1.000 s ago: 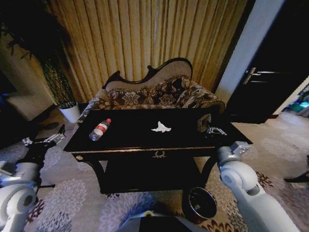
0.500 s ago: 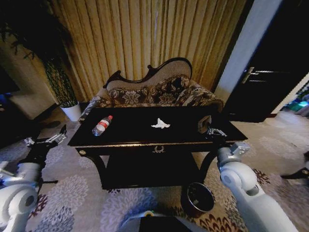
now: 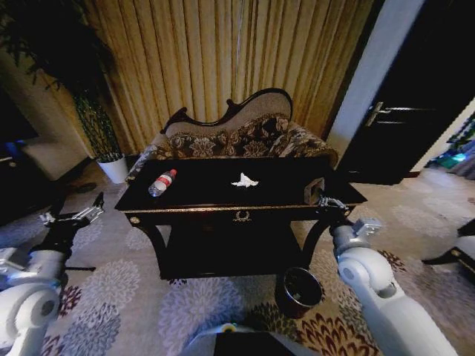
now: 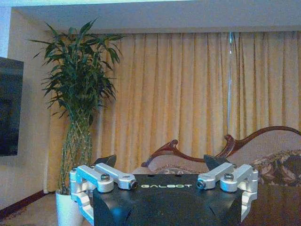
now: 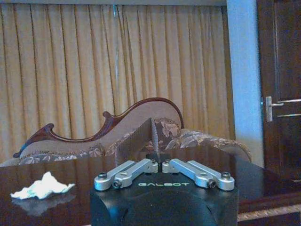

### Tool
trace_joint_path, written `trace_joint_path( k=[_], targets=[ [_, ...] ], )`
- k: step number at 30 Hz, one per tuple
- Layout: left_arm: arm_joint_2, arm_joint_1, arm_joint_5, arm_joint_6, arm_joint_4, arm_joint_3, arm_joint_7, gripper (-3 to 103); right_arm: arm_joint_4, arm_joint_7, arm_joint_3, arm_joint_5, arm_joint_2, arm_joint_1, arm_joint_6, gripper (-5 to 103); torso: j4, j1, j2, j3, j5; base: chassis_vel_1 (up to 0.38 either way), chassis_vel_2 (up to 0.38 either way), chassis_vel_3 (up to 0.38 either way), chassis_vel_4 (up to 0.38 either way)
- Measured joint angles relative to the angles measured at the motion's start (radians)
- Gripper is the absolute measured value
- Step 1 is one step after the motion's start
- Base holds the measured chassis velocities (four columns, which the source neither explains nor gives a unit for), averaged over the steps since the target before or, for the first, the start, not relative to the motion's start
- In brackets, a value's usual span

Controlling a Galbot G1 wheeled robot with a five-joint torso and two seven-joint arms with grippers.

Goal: Move to the front of the table and place the trash on the table into the trash bin.

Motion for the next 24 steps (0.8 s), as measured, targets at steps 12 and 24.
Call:
trace_joint_path(
  k=[12, 24],
  targets=[
    [-0.002, -0.003, 0.001, -0.009, 0.011, 0.006, 0.002, 100, -0.04, -0.016, -0.024, -0.032, 0.016, 0.004, 0.007, 0, 0.0, 0.0, 0.0, 0.0, 0.0, 0.11, -0.122, -0.111, 0.118],
    [-0.008, 0.001, 0.014, -0.019, 0.02, 0.007, 0.006, 100, -0.2, -0.065, -0.105, -0.132, 0.079, -0.003, 0.047, 0, 0.0, 0.0, 0.0, 0.0, 0.0001, 0.062, -0.069, -0.065, 0.064]
  ],
)
